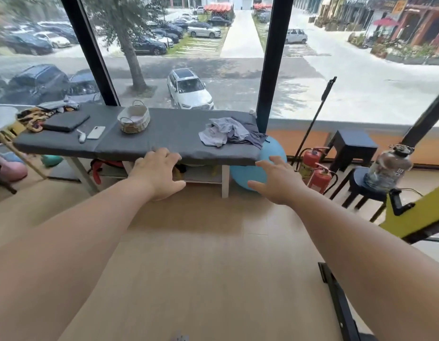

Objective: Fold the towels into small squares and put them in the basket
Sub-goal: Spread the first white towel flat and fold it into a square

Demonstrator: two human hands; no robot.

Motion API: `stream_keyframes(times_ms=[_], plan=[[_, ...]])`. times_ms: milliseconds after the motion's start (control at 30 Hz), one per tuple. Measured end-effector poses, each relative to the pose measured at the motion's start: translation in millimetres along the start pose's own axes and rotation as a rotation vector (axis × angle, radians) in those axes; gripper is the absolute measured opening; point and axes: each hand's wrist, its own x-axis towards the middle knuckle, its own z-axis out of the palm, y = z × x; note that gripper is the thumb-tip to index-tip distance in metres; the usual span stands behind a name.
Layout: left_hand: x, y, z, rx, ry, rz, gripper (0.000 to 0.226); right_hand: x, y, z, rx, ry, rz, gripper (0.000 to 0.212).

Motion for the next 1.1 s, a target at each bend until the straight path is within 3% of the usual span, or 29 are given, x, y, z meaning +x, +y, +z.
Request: stream_keyframes(times_ms=[533,1100], plan=[[337,-119,79,-0.043,-0.143,0.125,0.059,324,-39,52,0.054,-0.152,0.158,0.061],[643,-124,174,-0.098,-0.416,-0.011,0.062,668,42,112,0.098,-0.416,0.168,0.059]])
